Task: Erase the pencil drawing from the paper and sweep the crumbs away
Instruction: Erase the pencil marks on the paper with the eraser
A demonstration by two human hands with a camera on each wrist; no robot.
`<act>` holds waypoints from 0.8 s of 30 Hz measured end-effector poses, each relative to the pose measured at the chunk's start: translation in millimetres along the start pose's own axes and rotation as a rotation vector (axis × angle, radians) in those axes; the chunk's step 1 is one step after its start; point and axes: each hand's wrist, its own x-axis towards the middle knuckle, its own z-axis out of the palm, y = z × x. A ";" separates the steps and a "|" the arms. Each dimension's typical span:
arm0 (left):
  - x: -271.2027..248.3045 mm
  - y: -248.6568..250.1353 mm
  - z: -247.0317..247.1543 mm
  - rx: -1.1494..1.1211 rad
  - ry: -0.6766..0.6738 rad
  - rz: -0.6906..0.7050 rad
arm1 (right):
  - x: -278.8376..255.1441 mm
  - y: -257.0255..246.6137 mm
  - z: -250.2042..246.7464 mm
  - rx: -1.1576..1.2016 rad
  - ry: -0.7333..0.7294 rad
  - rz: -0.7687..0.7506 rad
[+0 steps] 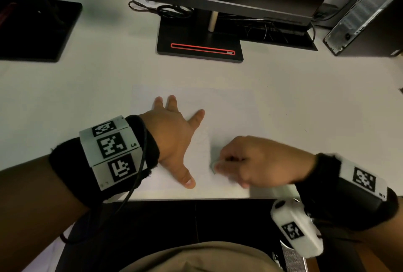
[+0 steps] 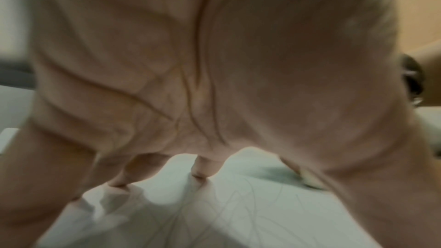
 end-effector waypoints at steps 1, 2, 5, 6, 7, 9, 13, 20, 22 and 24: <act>0.0 0.0 0.1 0.003 0.000 0.000 | 2.1 5.7 -5.5 0.024 0.036 0.017; -0.3 0.1 0.3 0.004 -0.001 0.001 | 3.2 9.3 -11.4 0.044 0.080 0.041; -2.0 -0.3 -0.6 0.000 -0.001 0.002 | 3.0 2.6 -6.9 0.000 0.072 0.031; -2.2 0.0 -0.4 -0.001 0.001 0.005 | 2.2 -1.9 -2.3 -0.028 0.029 0.016; -1.7 0.1 -0.1 -0.001 0.004 0.006 | 2.7 -2.3 -0.8 -0.034 -0.001 0.008; -1.1 -0.1 0.2 0.005 0.008 0.004 | 6.8 7.1 -8.9 0.018 0.038 0.021; -2.5 0.5 -0.7 0.006 0.006 0.000 | 7.5 1.2 -6.3 -0.016 0.040 0.009; -2.1 0.2 0.0 -0.003 0.007 0.001 | 15.8 7.7 -16.2 -0.012 0.082 0.003; -2.1 0.3 0.7 -0.005 0.006 0.002 | 13.2 -2.2 -6.4 -0.066 0.008 -0.022; -1.0 0.1 0.3 0.002 0.011 0.004 | 16.0 2.9 -9.7 -0.041 0.008 -0.020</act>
